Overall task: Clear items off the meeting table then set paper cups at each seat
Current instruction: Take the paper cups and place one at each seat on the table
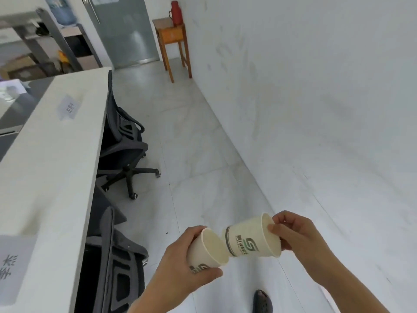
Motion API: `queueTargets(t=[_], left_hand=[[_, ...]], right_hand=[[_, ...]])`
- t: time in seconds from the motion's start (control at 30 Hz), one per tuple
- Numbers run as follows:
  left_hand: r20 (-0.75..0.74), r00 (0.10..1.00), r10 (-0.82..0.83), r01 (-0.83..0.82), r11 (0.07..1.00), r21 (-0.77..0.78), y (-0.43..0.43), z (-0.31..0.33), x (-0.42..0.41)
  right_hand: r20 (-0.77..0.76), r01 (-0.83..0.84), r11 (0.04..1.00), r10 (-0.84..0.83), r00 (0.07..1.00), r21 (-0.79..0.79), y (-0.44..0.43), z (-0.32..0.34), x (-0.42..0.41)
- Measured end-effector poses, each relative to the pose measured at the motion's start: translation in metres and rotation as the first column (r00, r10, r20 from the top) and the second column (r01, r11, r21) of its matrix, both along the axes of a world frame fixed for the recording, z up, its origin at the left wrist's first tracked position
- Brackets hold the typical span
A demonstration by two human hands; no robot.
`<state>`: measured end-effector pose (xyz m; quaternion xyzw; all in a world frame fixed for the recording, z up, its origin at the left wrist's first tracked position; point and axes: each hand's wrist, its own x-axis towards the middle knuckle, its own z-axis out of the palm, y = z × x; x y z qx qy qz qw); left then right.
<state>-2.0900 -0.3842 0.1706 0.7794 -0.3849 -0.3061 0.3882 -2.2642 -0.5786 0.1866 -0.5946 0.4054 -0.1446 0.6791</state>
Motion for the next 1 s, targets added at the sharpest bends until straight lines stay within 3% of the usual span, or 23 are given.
queueTargets(t=[0.17, 0.33, 0.7, 0.87, 1.0], left_hand=[[0.071, 0.972, 0.225, -0.225, 0.974, -0.001, -0.057, 0.005, 0.044], [0.040, 0.882, 0.470, -0.471, 0.880, 0.056, -0.062, -0.004, 0.086], [-0.011, 0.691, 0.723, -0.722, 0.690, 0.052, -0.061, -0.019, 0.270], [-0.005, 0.592, 0.806, -0.806, 0.592, 0.000, -0.058, 0.001, 0.353], [-0.001, 0.451, 0.893, -0.893, 0.451, 0.013, -0.048, 0.001, 0.395]], right_hand=[[-0.099, -0.174, 0.956, 0.155, 0.983, -0.235, -0.112, 0.005, 0.069], [-0.238, -0.393, 0.811, 0.317, 0.918, -0.434, -0.163, 0.004, 0.173], [-0.233, -0.597, 0.709, 0.552, 0.801, -0.374, -0.156, -0.021, 0.418], [-0.224, -0.690, 0.609, 0.665, 0.713, -0.390, -0.150, -0.006, 0.526], [-0.235, -0.778, 0.484, 0.766, 0.598, -0.400, -0.147, -0.007, 0.615]])
